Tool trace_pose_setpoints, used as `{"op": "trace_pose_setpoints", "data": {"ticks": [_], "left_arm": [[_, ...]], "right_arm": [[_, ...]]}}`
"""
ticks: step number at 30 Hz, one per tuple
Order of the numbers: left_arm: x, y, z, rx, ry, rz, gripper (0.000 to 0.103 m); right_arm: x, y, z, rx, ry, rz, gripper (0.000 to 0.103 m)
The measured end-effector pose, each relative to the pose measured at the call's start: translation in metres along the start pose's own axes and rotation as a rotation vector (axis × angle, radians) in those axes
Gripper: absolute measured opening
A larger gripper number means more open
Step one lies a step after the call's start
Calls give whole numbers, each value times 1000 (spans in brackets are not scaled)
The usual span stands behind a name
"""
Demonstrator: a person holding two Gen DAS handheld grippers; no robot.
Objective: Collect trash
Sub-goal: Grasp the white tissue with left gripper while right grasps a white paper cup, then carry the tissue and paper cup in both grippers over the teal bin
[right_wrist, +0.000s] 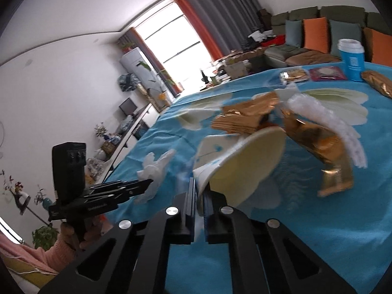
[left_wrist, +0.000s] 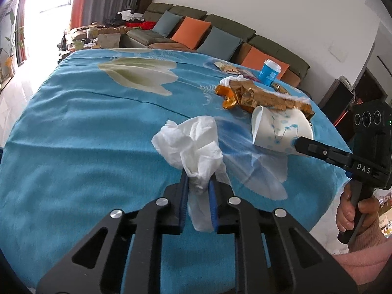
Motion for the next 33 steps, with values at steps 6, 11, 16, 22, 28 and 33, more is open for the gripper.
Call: {"op": "trace_pose_setpoints", "data": {"ticks": [6, 11, 16, 22, 28, 33], "left_arm": [[14, 19, -7, -29, 27, 15, 15], [25, 35, -11, -54, 47, 31, 15], [38, 52, -14, -80, 69, 57, 15], [62, 72, -18, -108, 107, 105, 15], [85, 89, -23, -129, 142, 154, 15], [104, 102, -27, -142, 177, 197, 15]], "right_arm": [[30, -7, -4, 28, 54, 57, 4], [48, -15, -5, 48, 84, 94, 4], [69, -27, -4, 74, 127, 133, 4], [98, -52, 2, 109, 189, 190, 4], [122, -80, 10, 143, 245, 248, 4], [140, -105, 8, 184, 277, 291, 4]]}}
Point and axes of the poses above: each gripper's, at about its wrist camera, not at the fingertips, and y roughly against the way its jaws point, x to its left, z to its top, the point moved 7 cm from there along -y, roughly the way its jaws point, and after that the axes turned 7 degrees about z, right-handed, at the moved point
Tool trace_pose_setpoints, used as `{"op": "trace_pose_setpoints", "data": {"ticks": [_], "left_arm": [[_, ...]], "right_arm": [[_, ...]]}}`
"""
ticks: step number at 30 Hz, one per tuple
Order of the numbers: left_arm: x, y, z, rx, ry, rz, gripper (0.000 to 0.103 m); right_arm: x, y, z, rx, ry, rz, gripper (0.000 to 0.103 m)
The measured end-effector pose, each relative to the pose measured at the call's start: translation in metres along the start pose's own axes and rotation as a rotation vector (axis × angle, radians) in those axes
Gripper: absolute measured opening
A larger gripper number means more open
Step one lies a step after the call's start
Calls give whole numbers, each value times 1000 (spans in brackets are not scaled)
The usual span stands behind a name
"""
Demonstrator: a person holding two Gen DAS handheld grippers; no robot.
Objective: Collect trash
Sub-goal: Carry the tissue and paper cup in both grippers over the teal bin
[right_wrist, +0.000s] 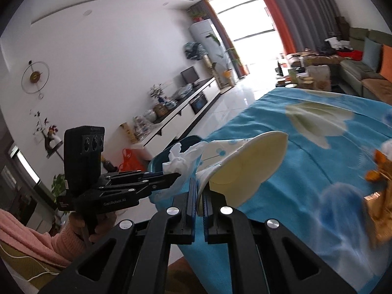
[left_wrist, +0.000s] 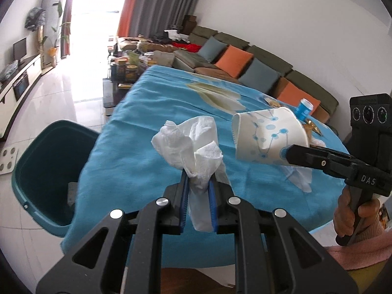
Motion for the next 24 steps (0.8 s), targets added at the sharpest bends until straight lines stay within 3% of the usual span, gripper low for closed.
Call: {"op": "trace_pose_setpoints", "data": {"ticks": [15, 24], "left_arm": [[66, 20, 2, -29, 90, 130, 15], [92, 25, -1, -32, 115, 179, 15]], "right_arm": [[26, -66, 18, 100, 69, 106, 4], [35, -100, 28, 141, 104, 123, 4]]}}
Point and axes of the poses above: each gripper's, at about its wrist camera, not at the fingertips, and y roughly against the way its jaws point, x to its left, z to its top, the point moved 7 cm from there along -y, roughly the way its jaws point, and after that the axes turned 7 degrees about z, right-handed, at the moved point
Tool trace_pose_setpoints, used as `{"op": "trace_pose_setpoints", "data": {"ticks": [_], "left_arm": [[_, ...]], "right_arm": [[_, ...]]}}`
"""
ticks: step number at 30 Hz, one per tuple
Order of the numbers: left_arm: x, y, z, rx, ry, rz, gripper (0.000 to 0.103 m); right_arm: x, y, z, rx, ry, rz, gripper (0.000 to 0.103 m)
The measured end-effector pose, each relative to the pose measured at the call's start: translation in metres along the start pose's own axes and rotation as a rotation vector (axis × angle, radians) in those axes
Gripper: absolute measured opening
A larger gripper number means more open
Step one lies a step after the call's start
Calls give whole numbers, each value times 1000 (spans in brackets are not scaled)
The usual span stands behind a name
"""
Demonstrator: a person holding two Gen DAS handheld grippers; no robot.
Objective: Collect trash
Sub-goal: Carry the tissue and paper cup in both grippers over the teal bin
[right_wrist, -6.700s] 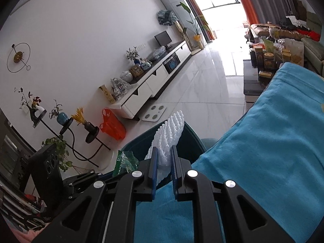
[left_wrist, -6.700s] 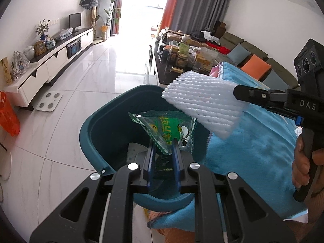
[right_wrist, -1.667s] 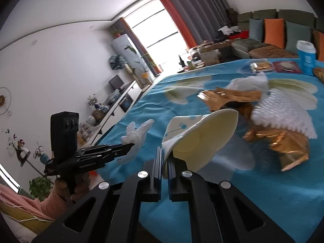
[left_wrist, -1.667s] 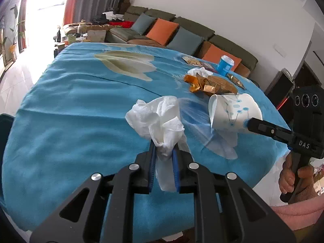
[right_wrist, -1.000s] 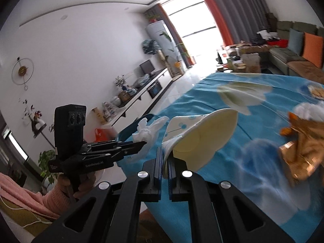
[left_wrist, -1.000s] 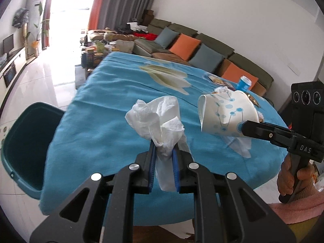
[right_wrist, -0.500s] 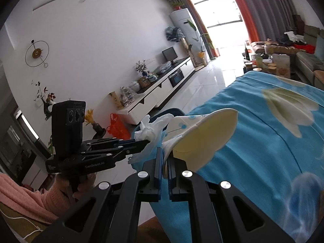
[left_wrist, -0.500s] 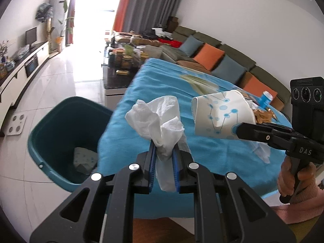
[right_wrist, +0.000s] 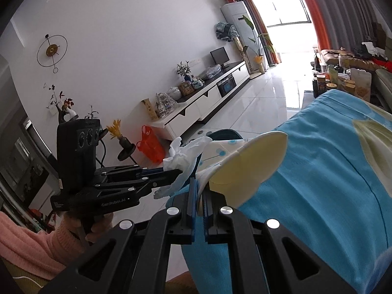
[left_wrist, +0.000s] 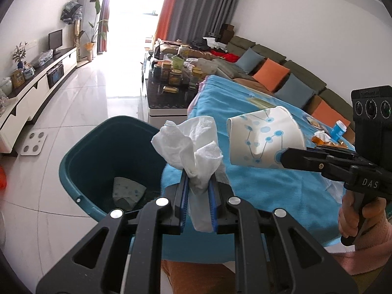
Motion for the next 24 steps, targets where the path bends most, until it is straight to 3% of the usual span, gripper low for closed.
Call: {"op": "trace_pose_setpoints", "data": {"ticks": [24], "left_arm": [[45, -7, 2, 1, 65, 85, 15]], "right_arm": [[11, -51, 13, 82, 34, 24, 4]]}}
Point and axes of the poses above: each gripper's, at about its wrist camera, not at the fingertips, and y roughly against the way its jaws point, x to its left, z to its top, the point moved 7 cm from there along -y, roughly the way its jaws point, and after that the axes turned 7 degrees about z, right-handed, at the moved point
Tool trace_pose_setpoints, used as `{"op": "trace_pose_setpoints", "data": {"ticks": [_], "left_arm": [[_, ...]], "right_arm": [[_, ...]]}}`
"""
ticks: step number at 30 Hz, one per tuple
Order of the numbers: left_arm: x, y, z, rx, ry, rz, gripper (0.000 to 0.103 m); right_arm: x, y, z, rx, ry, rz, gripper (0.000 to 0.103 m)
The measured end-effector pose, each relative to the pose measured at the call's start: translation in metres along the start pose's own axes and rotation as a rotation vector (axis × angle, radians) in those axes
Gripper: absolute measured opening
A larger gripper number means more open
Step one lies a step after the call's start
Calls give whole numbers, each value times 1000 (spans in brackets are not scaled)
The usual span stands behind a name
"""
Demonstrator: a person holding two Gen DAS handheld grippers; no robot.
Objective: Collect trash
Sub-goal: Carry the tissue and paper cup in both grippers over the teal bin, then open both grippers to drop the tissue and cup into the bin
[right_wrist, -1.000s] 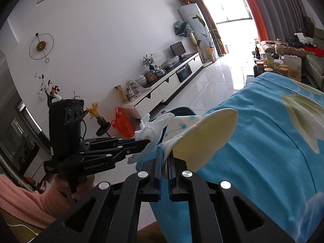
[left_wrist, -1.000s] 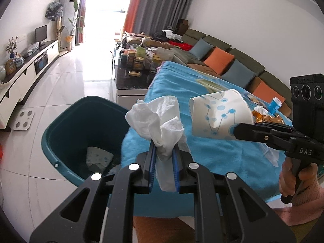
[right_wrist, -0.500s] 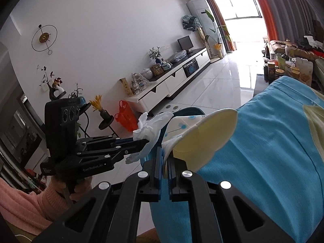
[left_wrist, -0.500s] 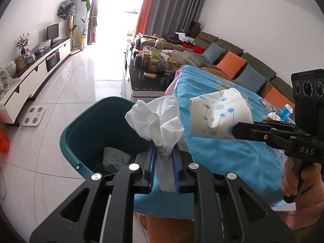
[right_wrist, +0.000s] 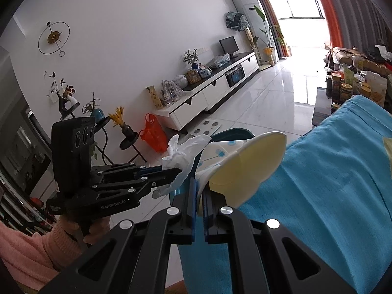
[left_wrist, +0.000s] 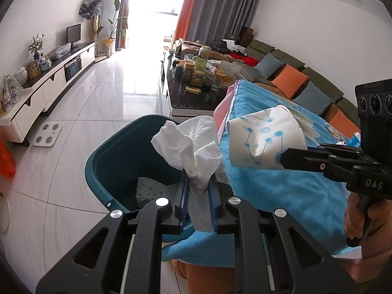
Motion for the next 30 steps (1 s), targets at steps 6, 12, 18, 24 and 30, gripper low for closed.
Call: {"op": "trace_pose_setpoints", "data": {"ticks": [6, 12, 18, 24, 30], "left_arm": [[11, -8, -4, 19, 23, 14, 16], [19, -18, -6, 43, 34, 27, 16], [24, -28, -8, 63, 47, 34, 16], [28, -42, -11, 88, 60, 46, 17], [32, -55, -14, 108, 74, 58, 18]], "right_arm": [[0, -16, 3, 28, -5, -4, 4], [-4, -32, 10, 61, -2, -14, 4], [-4, -46, 12, 86, -10, -28, 4], [-7, -61, 17, 111, -21, -43, 7], [-14, -74, 22, 124, -37, -62, 7]]}}
Point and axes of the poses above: each gripper's, at about its wrist camera, not at the fingertips, and y roughly against the way its jaws point, x to its left, z to its top, the point moved 7 cm from there along -y, roughly the way its jaws point, and after that the axes turned 7 degrees about z, right-handed, at the moved point
